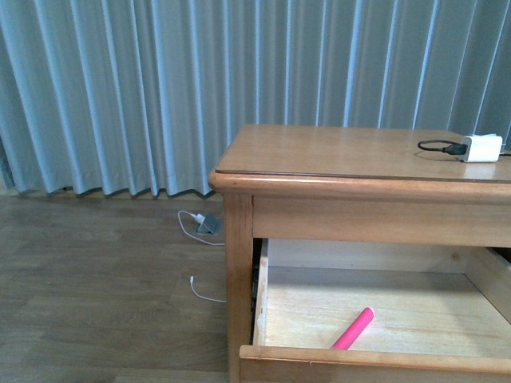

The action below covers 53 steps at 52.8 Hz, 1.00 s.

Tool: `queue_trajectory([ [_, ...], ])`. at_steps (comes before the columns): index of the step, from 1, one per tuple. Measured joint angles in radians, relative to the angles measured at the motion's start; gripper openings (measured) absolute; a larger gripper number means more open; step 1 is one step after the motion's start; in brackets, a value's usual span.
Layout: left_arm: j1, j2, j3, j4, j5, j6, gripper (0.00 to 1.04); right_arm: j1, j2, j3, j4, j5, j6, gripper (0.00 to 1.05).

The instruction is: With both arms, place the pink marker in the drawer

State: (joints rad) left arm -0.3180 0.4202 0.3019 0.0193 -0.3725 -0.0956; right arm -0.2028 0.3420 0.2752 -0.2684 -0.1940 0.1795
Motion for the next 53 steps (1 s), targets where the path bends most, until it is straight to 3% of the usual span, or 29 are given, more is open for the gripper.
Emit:
queue_trajectory([
  [15,0.005,-0.045,-0.029,-0.009,-0.002,-0.050,0.97,0.000,0.000,0.000,0.000,0.000,0.000,0.96],
  [19,0.048,-0.079,-0.080,0.081,0.107,0.019,0.83,0.000,0.000,0.000,0.000,0.000,0.000,0.96],
  [23,0.089,-0.117,-0.113,0.094,0.156,0.052,0.69,0.000,0.000,0.000,0.000,0.000,0.000,0.96],
  [34,0.174,-0.180,-0.178,0.093,0.235,0.079,0.31,0.000,0.000,0.000,0.000,0.000,0.000,0.96],
  [38,0.262,-0.206,-0.195,0.088,0.351,0.085,0.17,0.000,0.000,0.000,0.000,0.000,0.000,0.96],
  [42,0.310,-0.272,-0.202,0.010,0.357,0.086,0.04,0.000,0.000,0.000,0.000,0.000,0.000,0.96],
  [53,0.315,-0.357,-0.232,-0.026,0.372,0.088,0.04,0.000,0.000,0.000,0.000,-0.001,0.000,0.96],
])
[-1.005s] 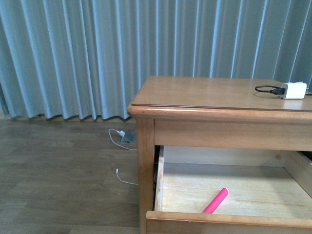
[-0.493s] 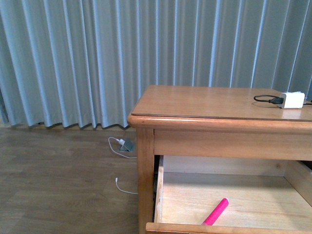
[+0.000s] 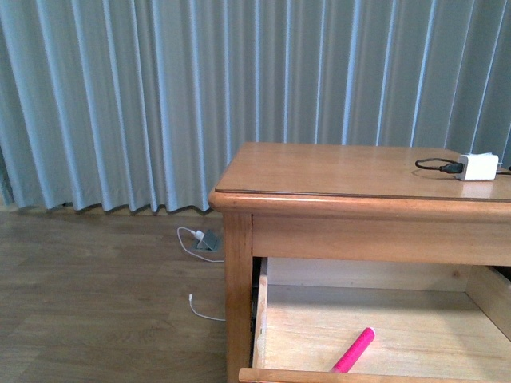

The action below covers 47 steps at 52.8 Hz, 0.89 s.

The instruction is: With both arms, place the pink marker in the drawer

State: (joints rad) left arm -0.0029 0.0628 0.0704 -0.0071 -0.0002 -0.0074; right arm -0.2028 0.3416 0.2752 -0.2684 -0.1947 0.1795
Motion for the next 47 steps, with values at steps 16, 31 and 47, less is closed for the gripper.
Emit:
queue_trajectory([
  [16,0.000,-0.051,-0.047,0.001,0.000,0.001,0.04,0.000,0.000,0.000,0.000,0.001,0.000,0.96],
  [31,0.000,-0.059,-0.047,0.003,0.000,0.003,0.12,0.000,0.000,-0.002,0.000,0.000,0.000,0.96],
  [47,0.000,-0.060,-0.047,0.003,0.000,0.003,0.65,0.104,0.086,-0.029,0.001,0.033,-0.137,0.96],
])
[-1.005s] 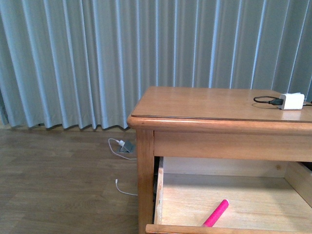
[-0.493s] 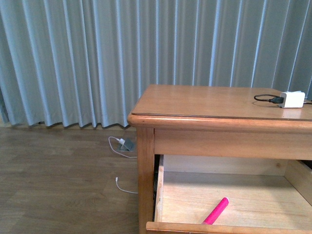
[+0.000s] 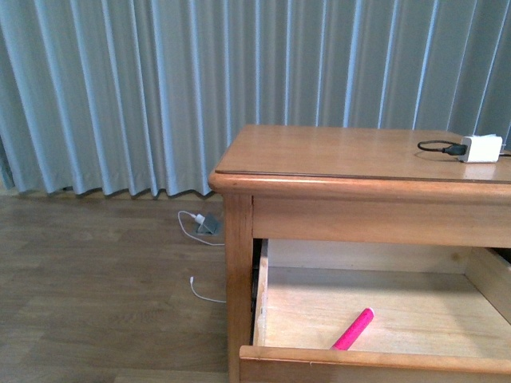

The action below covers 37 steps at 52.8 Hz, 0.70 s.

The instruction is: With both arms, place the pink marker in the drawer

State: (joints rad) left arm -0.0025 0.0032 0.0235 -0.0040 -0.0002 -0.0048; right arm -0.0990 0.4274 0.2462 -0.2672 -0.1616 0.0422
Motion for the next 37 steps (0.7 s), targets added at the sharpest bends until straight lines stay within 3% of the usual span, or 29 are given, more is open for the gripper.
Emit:
queue_trajectory([
  [10,0.000,0.000,0.000,0.000,0.000,0.001,1.00,0.119,0.289,0.074,-0.027,-0.008,0.061,0.96],
  [30,0.000,0.000,0.000,0.000,0.000,0.001,0.99,0.316,0.808,0.238,0.217,0.122,0.113,0.96],
  [31,0.000,0.000,0.000,0.000,0.000,0.001,0.99,0.346,0.963,0.305,0.288,0.178,0.132,0.96],
  [37,0.000,0.000,0.000,0.000,0.000,0.001,0.99,0.347,1.076,0.367,0.349,0.223,0.140,0.96],
])
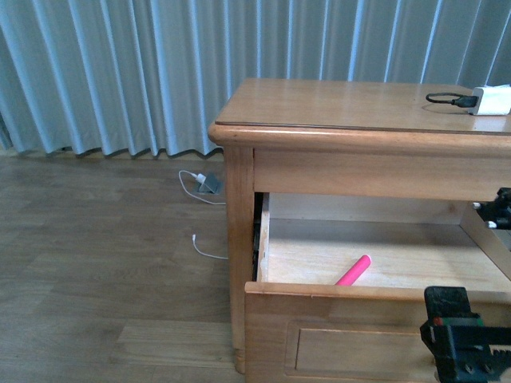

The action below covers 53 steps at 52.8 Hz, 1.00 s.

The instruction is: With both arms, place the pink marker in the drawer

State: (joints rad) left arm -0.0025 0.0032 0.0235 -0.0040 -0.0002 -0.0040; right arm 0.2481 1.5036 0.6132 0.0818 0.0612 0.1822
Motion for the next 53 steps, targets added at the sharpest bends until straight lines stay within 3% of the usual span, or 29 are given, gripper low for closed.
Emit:
queue_trajectory([
  [20,0.000,0.000,0.000,0.000,0.000,0.000,0.99,-0.033,0.237,0.172,0.213,0.010,-0.026,0.96],
  [53,0.000,0.000,0.000,0.000,0.000,0.000,0.99,-0.068,0.559,0.356,0.595,0.108,-0.074,0.96],
])
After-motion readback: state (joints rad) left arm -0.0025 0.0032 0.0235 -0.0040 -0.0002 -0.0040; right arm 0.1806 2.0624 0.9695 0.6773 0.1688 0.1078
